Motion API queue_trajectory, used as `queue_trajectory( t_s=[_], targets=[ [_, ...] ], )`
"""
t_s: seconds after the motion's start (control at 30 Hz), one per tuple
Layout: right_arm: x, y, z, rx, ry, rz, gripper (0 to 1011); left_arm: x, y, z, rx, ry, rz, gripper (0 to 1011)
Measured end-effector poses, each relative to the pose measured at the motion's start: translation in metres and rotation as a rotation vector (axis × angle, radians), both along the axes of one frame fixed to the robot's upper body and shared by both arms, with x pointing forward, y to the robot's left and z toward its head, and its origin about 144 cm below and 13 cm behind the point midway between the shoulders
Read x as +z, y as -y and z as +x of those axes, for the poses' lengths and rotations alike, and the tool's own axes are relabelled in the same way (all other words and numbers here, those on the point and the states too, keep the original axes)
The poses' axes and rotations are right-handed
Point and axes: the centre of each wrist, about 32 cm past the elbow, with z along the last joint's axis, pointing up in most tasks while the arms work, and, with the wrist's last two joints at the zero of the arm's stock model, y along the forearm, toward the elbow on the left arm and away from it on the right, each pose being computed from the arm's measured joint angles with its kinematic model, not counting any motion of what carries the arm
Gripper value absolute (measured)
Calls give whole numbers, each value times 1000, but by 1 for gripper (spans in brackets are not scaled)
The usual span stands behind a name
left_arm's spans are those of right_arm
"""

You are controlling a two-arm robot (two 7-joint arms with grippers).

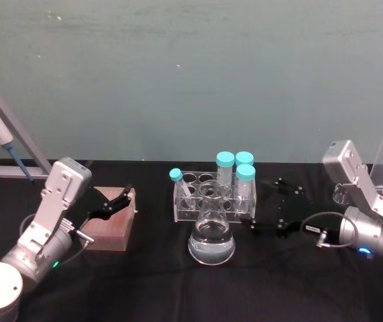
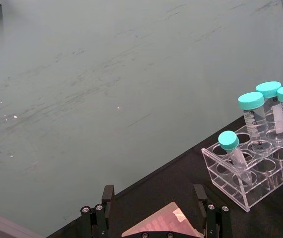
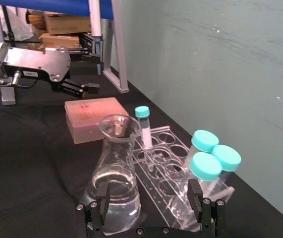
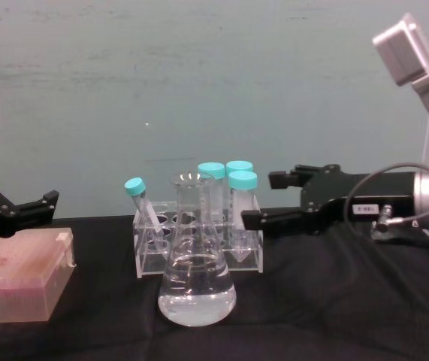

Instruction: Place the experimental apparatus aside using one hand.

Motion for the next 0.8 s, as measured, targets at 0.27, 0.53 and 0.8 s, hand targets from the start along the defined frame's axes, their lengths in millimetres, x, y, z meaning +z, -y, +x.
queue_trajectory(
  t_s=[0.27,0.53,0.8],
  targets=[
    [-1,-14,10,34,-18,6,1003,0,0,0,0,0,0,1000],
    [-1,-23,17,56,-28,6,1003,0,0,0,0,0,0,1000],
    [-2,-31,21,74,-33,8,1003,0,0,0,0,0,0,1000]
  ],
)
